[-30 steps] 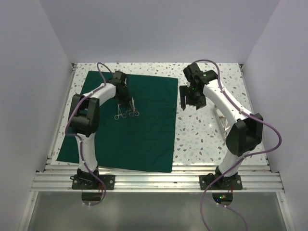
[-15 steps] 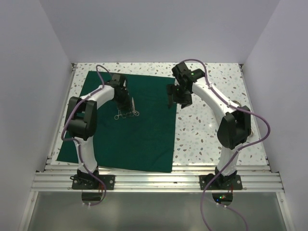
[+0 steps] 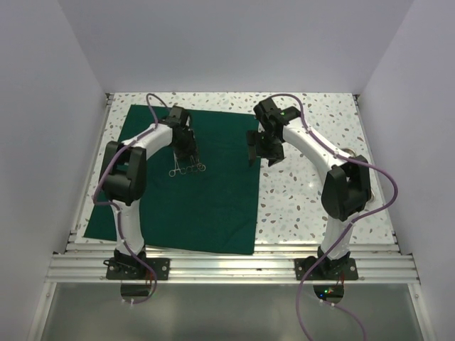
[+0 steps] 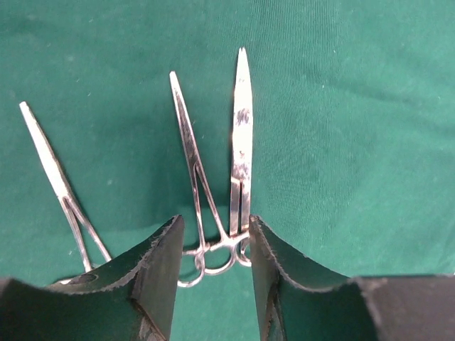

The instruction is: Prepare the surgical pack

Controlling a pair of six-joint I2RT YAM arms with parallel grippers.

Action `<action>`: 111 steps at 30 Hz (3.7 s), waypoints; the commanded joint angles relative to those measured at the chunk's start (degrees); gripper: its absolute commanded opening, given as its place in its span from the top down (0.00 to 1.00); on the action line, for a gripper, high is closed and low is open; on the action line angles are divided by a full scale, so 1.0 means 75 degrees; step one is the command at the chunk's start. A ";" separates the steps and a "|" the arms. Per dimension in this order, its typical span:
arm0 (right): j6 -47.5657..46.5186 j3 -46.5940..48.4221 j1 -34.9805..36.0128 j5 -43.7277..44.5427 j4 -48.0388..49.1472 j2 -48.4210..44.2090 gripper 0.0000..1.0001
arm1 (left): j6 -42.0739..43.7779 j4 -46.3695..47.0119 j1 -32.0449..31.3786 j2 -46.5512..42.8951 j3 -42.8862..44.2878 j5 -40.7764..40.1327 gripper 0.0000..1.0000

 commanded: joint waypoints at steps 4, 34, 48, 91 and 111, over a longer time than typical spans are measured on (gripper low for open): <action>0.0022 0.0014 -0.0026 -0.0150 0.0146 -0.0409 0.29 | -0.0158 -0.0298 -0.0100 0.0385 0.0389 -0.0445 0.57; 0.0104 0.0552 0.0115 -0.0793 0.0673 0.0341 0.28 | 0.1084 -0.1213 -0.0334 0.1605 0.0952 -0.1817 1.00; 0.2258 0.0285 0.0197 -0.2808 0.4055 0.1314 0.27 | 0.0932 -0.1283 -0.0323 -0.0094 0.0672 -0.0505 1.00; 0.2694 -0.1064 0.0689 -0.2529 0.4307 0.0962 0.41 | 0.0147 -0.1224 -0.0533 -0.1314 -0.1392 -0.1056 0.78; 0.2682 -0.0666 0.0666 -0.2646 0.4318 0.1407 0.41 | 0.0415 -0.0815 -0.0733 -0.0564 -0.1825 -0.0951 0.89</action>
